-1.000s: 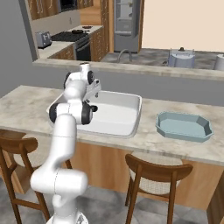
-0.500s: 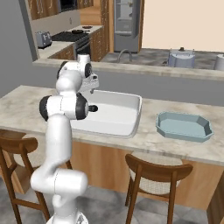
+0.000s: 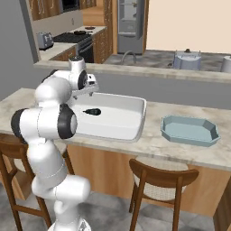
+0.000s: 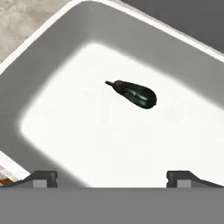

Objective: Place the cold items (carrot and eggplant) from the fridge in one tupperware on the dining counter. Place the warm items (kebab skewer and hot dog) in the stove area in another tupperware.

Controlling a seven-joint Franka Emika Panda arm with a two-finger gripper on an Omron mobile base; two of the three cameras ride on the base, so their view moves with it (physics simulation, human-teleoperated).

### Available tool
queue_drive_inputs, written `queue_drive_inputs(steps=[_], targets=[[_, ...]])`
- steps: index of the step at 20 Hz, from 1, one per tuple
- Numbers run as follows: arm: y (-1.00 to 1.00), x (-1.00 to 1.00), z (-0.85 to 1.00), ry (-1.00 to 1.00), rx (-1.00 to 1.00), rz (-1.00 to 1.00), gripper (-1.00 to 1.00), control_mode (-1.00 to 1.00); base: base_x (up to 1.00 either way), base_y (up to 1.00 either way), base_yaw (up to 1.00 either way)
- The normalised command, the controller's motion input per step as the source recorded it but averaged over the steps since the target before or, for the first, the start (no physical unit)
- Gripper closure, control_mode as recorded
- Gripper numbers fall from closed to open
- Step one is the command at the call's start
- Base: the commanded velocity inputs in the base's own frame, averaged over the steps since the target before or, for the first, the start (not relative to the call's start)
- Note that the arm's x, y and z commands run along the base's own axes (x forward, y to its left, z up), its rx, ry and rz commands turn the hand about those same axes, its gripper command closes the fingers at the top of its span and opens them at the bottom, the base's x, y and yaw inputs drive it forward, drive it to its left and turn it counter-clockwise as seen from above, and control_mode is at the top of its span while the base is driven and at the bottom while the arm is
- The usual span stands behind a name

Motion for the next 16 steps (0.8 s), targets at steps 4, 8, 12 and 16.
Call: queue_drive_inputs(steps=[4,8,12,16], targets=[[0.0,-1.0,0.61,-0.01,0.07,-0.36,-1.0,-1.0,0.0,0.0,0.0],[0.0,-1.0,0.64,0.0,0.18,-0.27,-1.0,-1.0,0.0,0.0,0.0],[0.0,-1.0,0.36,-0.04,0.14,-0.23,-1.0,-1.0,0.0,0.0,0.0],[0.0,-1.0,0.44,0.0,0.15,-0.25,-1.0,-1.0,0.0,0.0,0.0]])
